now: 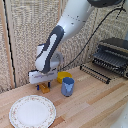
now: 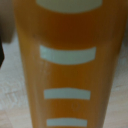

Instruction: Please guide your gripper toward the loaf. Carefully hold the bread using your gripper. Position the gripper over the white dish. Gently place the bread on the white dish.

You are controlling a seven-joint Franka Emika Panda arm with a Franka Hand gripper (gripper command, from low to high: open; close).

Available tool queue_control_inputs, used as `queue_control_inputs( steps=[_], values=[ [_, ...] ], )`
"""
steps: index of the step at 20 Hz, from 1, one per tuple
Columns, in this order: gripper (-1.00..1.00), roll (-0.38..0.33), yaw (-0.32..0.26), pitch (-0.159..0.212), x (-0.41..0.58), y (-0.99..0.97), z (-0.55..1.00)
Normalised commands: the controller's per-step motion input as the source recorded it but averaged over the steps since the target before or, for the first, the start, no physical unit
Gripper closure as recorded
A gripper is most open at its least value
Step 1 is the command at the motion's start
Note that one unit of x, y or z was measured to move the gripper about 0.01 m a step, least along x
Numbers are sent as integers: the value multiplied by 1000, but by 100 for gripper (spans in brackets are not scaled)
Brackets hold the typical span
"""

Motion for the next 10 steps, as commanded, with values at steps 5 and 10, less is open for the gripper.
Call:
queue_control_inputs(
  steps=[5,10],
  values=[
    [100,-2,14,19,48,0,-3],
    [100,0,17,0,11,0,47]
  ],
)
